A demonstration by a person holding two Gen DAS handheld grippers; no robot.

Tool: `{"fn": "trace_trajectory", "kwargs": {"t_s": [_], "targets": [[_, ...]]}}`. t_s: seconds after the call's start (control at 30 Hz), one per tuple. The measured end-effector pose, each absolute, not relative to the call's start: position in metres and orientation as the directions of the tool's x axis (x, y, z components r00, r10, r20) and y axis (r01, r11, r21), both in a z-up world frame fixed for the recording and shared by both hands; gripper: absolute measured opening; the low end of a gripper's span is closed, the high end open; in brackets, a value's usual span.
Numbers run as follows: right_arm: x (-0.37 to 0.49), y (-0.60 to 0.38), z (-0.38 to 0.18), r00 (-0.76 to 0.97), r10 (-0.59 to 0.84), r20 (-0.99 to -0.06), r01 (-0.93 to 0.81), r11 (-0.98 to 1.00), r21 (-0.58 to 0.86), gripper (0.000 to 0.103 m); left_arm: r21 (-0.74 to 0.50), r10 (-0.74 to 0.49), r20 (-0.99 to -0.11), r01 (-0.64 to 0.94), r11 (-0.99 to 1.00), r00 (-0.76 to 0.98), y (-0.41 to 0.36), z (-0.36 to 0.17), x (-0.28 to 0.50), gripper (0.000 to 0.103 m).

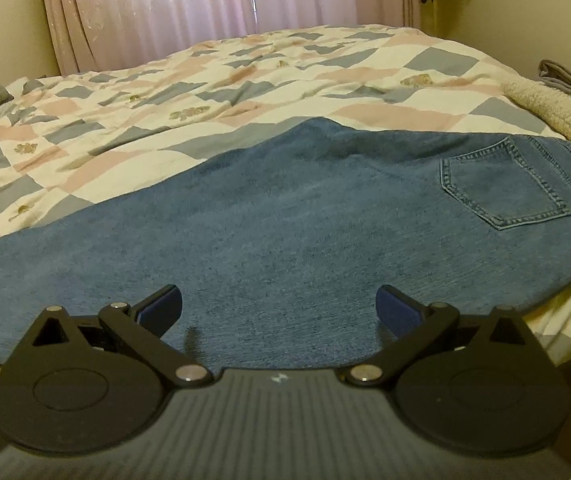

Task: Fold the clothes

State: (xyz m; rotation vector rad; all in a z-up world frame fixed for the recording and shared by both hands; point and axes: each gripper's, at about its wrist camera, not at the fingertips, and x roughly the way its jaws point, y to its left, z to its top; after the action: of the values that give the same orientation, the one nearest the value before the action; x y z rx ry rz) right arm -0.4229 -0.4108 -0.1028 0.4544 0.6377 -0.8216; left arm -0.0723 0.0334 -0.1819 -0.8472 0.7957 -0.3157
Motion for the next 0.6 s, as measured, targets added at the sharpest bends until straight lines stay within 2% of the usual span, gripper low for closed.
{"fn": "trace_trajectory", "kwargs": {"t_s": [0.07,0.2,0.4,0.53,0.6], "targets": [[-0.421,-0.411,-0.106,0.513,-0.521,-0.682,0.788,0.602,0.133,0.102,-0.768,-0.553,-0.477,-0.019,0.64,0.683,0.033,-0.175,-0.066,0.069],[-0.42,-0.409,-0.112,0.516,-0.506,-0.691,0.781,0.61,0.136,0.102,-0.779,-0.562,-0.506,-0.066,0.624,0.654,0.031,-0.19,-0.056,0.068],[-0.421,-0.408,-0.117,0.515,-0.499,-0.697,0.777,0.616,0.133,0.102,-0.841,-0.592,-0.425,-0.056,0.539,0.685,0.033,-0.201,-0.055,0.066],[-0.421,-0.408,-0.117,0.515,-0.501,-0.695,0.777,0.615,0.133,0.102,-0.862,-0.637,-0.33,0.053,0.504,0.697,0.02,-0.188,-0.051,0.065],[-0.42,-0.408,-0.118,0.515,-0.501,-0.696,0.778,0.613,0.135,0.102,-0.838,-0.625,-0.381,0.03,0.544,0.681,0.014,-0.195,-0.047,0.065]]}}
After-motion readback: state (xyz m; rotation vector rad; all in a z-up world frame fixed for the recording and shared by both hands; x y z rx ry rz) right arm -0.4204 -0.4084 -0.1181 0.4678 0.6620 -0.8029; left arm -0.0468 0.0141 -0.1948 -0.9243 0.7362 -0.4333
